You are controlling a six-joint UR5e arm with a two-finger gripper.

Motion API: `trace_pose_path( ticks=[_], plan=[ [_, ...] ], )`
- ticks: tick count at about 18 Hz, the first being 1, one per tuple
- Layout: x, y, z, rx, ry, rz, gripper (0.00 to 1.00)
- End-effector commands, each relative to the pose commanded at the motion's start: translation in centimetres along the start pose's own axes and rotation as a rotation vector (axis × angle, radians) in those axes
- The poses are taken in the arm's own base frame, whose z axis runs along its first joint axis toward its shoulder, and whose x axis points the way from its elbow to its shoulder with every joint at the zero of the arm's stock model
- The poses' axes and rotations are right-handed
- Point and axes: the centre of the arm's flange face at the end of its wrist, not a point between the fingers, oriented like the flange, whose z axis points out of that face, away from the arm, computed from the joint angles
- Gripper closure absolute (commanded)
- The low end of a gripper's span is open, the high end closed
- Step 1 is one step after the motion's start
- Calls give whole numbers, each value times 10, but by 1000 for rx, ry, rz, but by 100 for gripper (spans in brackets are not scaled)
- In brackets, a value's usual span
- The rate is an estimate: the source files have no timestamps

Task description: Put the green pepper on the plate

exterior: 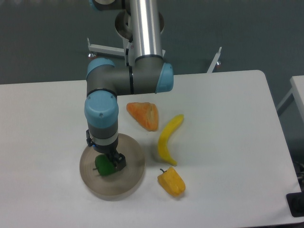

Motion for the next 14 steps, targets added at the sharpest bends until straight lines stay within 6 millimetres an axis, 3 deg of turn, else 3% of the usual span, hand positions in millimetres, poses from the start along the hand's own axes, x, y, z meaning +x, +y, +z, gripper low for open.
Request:
trace_pose_path(
  ticks=[5, 9, 14],
  plan=[
    [-64, 77, -63, 24, -78, 1, 0],
    [-102, 127, -74, 12, -92, -5, 0],
    [-150, 209, -62, -44, -22, 64, 0]
  ],
)
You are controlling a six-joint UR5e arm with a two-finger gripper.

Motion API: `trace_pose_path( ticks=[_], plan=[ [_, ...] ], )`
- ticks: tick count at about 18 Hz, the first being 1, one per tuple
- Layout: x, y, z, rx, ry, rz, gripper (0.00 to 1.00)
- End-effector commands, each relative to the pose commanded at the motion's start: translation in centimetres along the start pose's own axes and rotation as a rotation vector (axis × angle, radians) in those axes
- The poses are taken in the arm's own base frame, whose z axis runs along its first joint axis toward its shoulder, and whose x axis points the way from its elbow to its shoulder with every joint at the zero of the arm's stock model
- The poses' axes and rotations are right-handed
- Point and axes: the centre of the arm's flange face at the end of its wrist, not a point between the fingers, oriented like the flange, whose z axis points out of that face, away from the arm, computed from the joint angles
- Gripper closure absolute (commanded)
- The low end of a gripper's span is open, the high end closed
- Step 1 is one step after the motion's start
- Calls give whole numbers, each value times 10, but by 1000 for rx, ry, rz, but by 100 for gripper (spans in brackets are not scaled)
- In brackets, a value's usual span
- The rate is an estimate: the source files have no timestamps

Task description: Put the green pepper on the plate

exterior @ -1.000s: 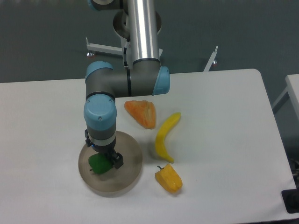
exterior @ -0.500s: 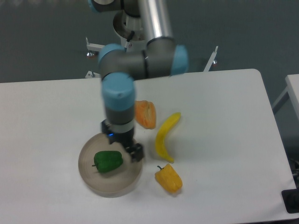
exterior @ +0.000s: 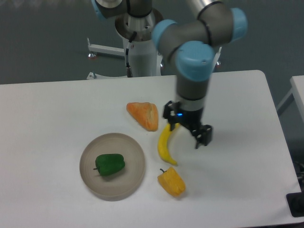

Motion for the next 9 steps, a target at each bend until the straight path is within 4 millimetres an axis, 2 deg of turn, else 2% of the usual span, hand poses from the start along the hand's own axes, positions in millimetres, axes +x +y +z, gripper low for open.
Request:
trace_pose_path(
  ticks=[3, 4, 9],
  plan=[
    [-17, 39, 5, -12, 13, 47, 0],
    [-23, 53, 12, -15, 27, 98, 0],
    [-31, 70, 26, -42, 49, 141, 0]
  ],
)
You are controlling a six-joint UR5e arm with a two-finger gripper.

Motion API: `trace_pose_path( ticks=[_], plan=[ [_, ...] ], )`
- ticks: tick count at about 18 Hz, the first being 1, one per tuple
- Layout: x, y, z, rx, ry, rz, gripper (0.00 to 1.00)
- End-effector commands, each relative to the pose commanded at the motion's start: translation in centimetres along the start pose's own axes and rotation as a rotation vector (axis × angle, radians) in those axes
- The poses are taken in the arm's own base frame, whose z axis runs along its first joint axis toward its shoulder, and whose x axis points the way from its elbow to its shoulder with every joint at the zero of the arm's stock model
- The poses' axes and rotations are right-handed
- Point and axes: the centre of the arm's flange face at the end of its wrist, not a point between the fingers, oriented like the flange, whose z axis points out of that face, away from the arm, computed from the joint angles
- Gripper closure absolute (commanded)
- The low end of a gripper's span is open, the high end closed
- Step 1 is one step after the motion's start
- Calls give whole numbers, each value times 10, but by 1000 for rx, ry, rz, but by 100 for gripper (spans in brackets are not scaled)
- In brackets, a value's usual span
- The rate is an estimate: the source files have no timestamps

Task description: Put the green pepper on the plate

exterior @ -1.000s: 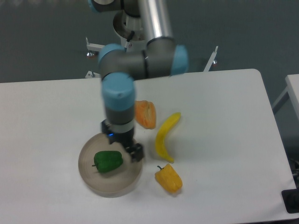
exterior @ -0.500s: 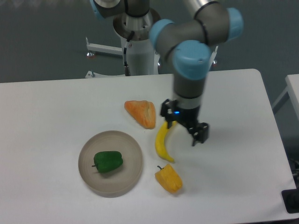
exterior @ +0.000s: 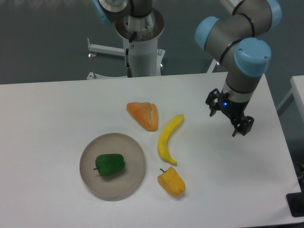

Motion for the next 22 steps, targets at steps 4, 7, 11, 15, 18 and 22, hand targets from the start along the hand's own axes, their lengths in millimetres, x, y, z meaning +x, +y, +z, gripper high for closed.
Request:
trace_pose_path(
  ticks=[4, 7, 11, 15, 18, 22],
  plan=[
    [0, 7, 7, -15, 13, 67, 0],
    [2, 6, 12, -16, 25, 72, 0],
    [3, 7, 12, -27, 29, 72, 0],
    [4, 5, 13, -27, 33, 75, 0],
    [6, -3, 14, -26, 36, 83, 0],
    [7, -7, 14, -26, 38, 86, 0]
  ],
)
